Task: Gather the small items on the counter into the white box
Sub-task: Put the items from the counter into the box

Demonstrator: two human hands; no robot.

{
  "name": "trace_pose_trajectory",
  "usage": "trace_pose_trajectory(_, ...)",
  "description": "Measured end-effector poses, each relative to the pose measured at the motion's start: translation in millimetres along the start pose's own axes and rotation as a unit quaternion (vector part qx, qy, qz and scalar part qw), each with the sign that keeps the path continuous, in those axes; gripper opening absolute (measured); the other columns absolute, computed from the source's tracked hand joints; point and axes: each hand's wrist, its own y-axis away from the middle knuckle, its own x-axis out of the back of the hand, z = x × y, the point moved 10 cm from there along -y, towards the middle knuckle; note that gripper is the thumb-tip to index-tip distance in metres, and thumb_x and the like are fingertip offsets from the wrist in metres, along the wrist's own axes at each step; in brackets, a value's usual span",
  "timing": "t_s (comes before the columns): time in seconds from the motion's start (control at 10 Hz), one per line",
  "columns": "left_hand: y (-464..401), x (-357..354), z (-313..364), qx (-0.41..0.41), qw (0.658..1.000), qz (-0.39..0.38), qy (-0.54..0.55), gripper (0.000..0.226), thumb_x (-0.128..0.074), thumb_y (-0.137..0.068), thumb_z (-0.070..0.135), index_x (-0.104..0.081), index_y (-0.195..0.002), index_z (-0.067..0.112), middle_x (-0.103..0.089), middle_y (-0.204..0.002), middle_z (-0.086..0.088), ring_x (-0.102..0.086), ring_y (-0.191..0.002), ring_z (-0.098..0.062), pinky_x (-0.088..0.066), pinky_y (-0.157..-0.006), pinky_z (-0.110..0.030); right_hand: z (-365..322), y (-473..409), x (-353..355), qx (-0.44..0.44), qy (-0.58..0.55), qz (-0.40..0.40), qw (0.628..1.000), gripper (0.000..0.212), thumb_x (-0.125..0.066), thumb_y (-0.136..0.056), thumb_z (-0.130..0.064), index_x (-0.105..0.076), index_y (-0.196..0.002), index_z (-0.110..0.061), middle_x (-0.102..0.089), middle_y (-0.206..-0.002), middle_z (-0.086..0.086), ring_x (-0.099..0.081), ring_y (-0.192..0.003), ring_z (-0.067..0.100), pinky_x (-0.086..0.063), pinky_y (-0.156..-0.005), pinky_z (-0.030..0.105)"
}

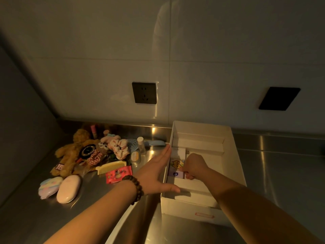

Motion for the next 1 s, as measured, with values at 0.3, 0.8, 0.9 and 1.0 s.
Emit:
trace_pose_trajectory(0.3, -2, -2, 0, -0.006, 1.000, 0.000, 0.016, 0.122, -0.063, -0.062, 0.075, 0.026, -0.139, 0.041, 0.028, -0.148, 0.021, 0.007, -0.137, -0.002, -0.007, -0.111, -0.026, -2, 19, -3, -0.009, -0.246, -0.125, 0.961, 0.030, -0.052, -0.091, 0.001, -0.055, -0.120, 0.009, -0.060, -0.101, 0.017, -0.060, -0.085, 0.024, -0.053, -0.086, 0.038)
trace_pose_trajectory(0.8, 53, 27, -25, 0.083, 0.990, 0.117, -0.007, 0.089, -0.042, -0.079, 0.074, -0.010, -0.149, 0.028, -0.010, -0.158, 0.005, -0.012, -0.143, -0.012, -0.012, -0.110, -0.027, -91, 88, 48, 0.195, -0.197, 0.084, 0.957, 0.037, -0.048, -0.098, -0.031, -0.054, -0.133, -0.019, -0.059, -0.128, 0.003, -0.055, -0.108, 0.016, -0.040, -0.078, 0.016)
trace_pose_trajectory(0.9, 91, 42, -71, 0.144, 0.977, 0.152, -0.045, 0.086, -0.049, -0.082, 0.065, -0.016, -0.149, 0.023, -0.022, -0.155, -0.003, -0.025, -0.140, -0.019, -0.022, -0.112, -0.031, -144, 118, 31, 0.284, -0.114, 0.100, 0.947, 0.035, -0.053, -0.095, -0.025, -0.056, -0.131, -0.022, -0.059, -0.130, 0.001, -0.056, -0.109, 0.015, -0.036, -0.081, 0.014)
trace_pose_trajectory(1.0, 138, 58, -122, 0.193, 0.962, 0.177, -0.081, 0.084, -0.054, -0.081, 0.056, -0.020, -0.148, 0.018, -0.029, -0.151, -0.007, -0.029, -0.137, -0.022, -0.023, -0.111, -0.031, -189, 138, -6, 0.335, -0.072, 0.075, 0.936, 0.037, -0.054, -0.094, -0.024, -0.055, -0.131, -0.023, -0.055, -0.135, -0.004, -0.051, -0.123, 0.015, -0.040, -0.096, 0.022)
